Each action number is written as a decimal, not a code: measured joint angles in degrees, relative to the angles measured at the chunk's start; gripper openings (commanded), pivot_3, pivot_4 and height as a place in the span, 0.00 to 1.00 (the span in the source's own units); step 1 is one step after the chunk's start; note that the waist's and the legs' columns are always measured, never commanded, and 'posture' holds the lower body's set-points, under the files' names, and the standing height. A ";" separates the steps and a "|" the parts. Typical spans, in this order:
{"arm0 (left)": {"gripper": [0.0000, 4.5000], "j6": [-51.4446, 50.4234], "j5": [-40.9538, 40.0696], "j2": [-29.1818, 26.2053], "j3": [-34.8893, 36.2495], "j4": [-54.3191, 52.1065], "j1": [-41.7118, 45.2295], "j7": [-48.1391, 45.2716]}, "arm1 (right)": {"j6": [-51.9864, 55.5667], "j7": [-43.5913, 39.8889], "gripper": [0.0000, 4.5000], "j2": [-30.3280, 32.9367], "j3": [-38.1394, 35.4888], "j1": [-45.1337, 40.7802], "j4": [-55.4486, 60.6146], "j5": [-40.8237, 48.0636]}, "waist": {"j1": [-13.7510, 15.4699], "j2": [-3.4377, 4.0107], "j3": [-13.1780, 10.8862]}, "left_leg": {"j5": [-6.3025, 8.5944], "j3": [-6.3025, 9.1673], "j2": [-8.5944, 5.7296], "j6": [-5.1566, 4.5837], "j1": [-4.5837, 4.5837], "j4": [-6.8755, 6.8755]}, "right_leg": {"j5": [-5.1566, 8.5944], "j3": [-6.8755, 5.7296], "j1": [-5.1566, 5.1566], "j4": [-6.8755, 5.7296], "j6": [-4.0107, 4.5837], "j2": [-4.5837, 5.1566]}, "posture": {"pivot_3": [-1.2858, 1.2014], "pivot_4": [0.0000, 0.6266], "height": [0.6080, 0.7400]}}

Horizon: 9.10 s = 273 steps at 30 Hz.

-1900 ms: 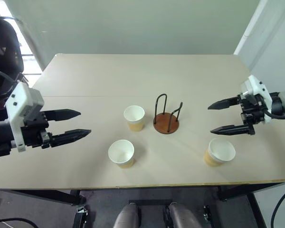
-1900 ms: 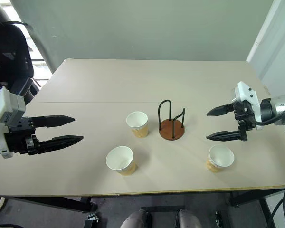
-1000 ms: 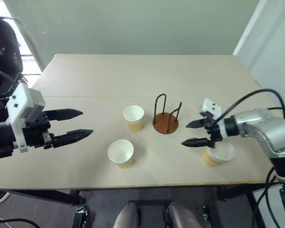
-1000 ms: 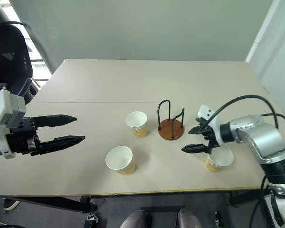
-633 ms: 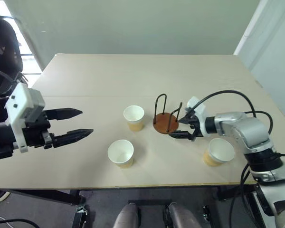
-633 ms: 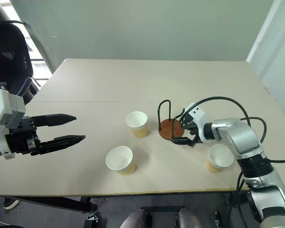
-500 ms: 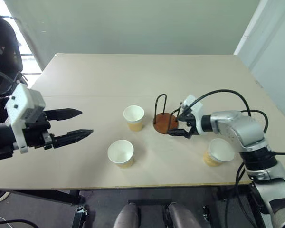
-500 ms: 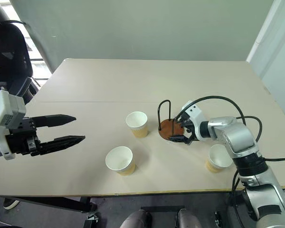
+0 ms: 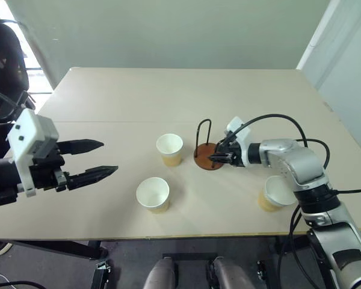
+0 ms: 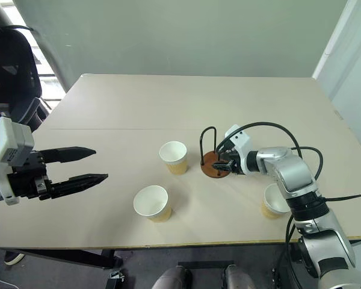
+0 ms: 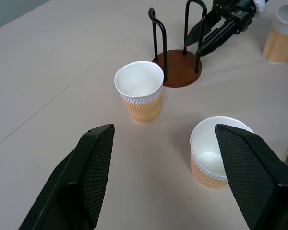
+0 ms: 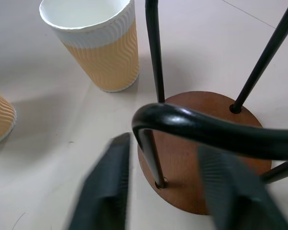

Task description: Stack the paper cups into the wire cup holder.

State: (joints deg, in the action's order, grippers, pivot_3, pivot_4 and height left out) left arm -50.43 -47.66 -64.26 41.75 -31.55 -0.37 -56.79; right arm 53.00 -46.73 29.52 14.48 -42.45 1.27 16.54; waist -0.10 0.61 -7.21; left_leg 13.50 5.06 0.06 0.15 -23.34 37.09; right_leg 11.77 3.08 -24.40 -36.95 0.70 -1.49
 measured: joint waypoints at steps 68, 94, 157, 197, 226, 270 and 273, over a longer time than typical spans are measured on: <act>0.80 0.24 0.53 -3.12 -3.85 2.64 3.64 -2.60 | -30.34 -37.02 0.94 15.15 10.16 8.97 8.65 -6.24 | -0.08 -0.24 0.09 | 0.04 -0.01 0.05 0.07 0.13 0.00 | 0.27 0.03 0.18 0.03 0.52 -0.08 | 0.52 0.24 1.00; 0.80 1.11 -9.67 -9.04 -4.63 -0.98 9.15 -15.60 | -29.79 -42.85 0.99 40.14 -8.32 9.33 13.20 -2.36 | 0.65 -0.35 0.02 | 0.29 -0.01 0.05 0.12 0.00 0.00 | 0.46 0.07 0.17 0.07 0.36 -0.11 | 0.52 0.24 1.00; 0.80 -3.42 -10.88 -6.11 2.93 -3.19 2.89 -6.71 | -22.28 -41.52 0.00 23.84 -8.26 -17.41 10.13 12.79 | -0.46 -0.37 -0.08 | 0.11 -0.28 0.25 -0.12 0.39 -0.01 | 0.70 0.39 0.46 0.01 0.23 -0.37 | 0.52 0.24 1.00; 0.80 -4.72 -10.66 -5.28 7.51 -5.56 -0.01 -6.50 | -34.89 -45.24 0.00 16.67 6.34 -9.70 14.40 -0.18 | -0.57 -0.38 -0.08 | 0.26 -0.53 0.45 -0.08 0.42 0.06 | 0.48 0.29 0.35 0.00 0.60 -0.36 | 0.52 0.24 1.00; 0.80 8.97 0.50 -13.56 -16.42 -5.52 4.69 -16.32 | -10.78 -40.55 0.99 29.32 -20.34 -1.69 11.04 19.75 | 0.40 -0.45 -0.06 | 0.46 -0.58 0.45 0.13 0.26 0.03 | 0.59 0.35 0.23 0.06 0.67 -0.37 | 0.52 0.24 1.00; 0.66 27.10 31.78 -3.66 -55.84 9.39 24.03 -30.36 | 1.61 -25.85 1.00 43.66 -56.09 28.08 27.19 44.70 | 0.25 -0.32 -0.04 | 0.81 -0.64 0.58 -0.20 0.09 0.35 | 0.65 0.36 0.22 0.03 0.00 -0.47 | 0.52 0.24 1.00; 0.41 26.82 32.05 -3.05 -56.04 9.58 24.73 -30.35 | 1.18 -25.80 1.00 44.11 -56.02 28.07 27.06 44.44 | 0.25 -0.32 -0.04 | 0.83 -0.64 0.59 -0.24 0.08 0.45 | 0.65 0.35 0.24 0.02 -0.01 -0.47 | 0.52 0.24 1.00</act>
State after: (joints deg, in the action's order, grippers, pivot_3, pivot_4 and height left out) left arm -23.60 -15.60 -67.31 -14.29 -21.96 24.36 -87.14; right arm 54.17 -72.54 73.63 -41.54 -14.38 28.33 60.98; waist 0.15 0.29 -7.25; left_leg 14.34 4.43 0.65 -0.08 -23.26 37.54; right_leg 12.42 3.43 -24.16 -36.94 0.69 -1.96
